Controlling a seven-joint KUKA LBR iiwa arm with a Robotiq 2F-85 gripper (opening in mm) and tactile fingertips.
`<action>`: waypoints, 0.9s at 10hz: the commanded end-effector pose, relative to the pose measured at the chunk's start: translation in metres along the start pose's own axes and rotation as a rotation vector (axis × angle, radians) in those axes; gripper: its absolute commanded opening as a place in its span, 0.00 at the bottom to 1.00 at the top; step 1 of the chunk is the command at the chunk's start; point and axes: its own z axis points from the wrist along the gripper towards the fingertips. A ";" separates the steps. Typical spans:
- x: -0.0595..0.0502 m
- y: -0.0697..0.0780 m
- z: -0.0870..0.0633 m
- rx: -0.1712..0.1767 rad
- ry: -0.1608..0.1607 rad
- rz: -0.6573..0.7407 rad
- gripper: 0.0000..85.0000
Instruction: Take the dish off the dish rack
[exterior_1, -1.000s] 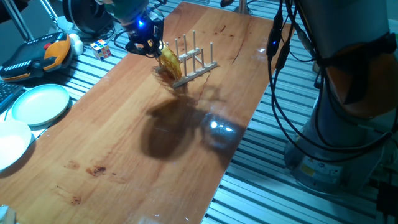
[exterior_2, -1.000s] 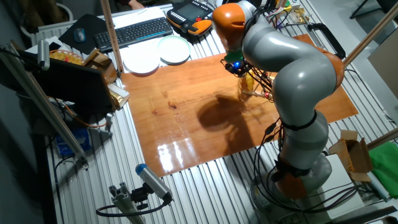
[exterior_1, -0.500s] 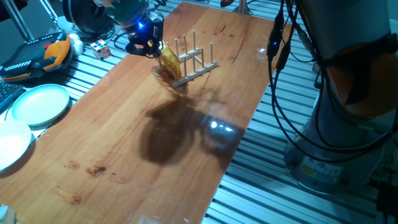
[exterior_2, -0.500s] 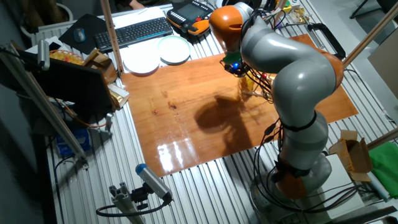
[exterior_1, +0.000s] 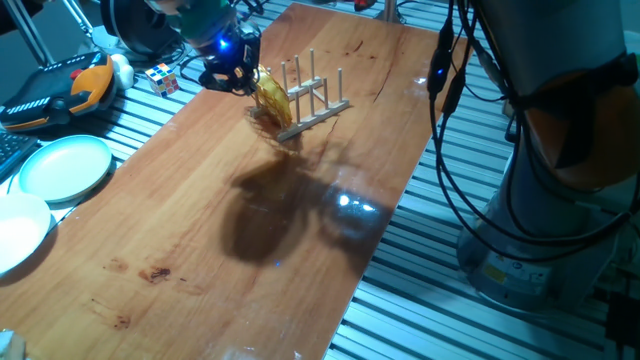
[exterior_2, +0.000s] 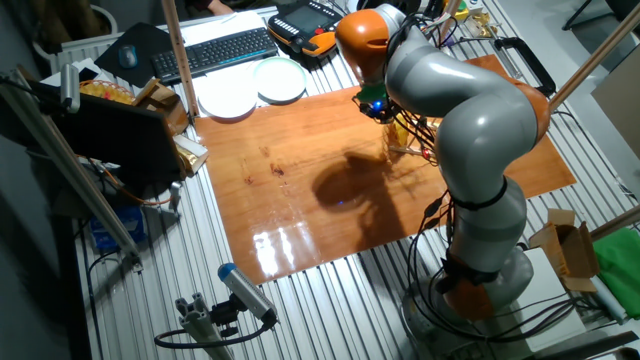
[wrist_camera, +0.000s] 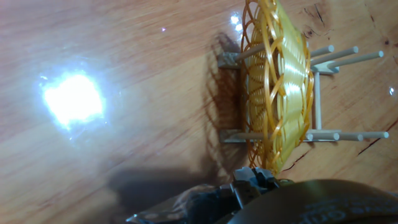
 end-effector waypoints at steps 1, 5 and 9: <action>0.000 -0.001 0.000 0.004 -0.002 0.003 0.01; 0.000 0.000 0.000 0.010 -0.012 0.033 0.01; 0.000 0.000 0.000 0.013 -0.025 0.049 0.01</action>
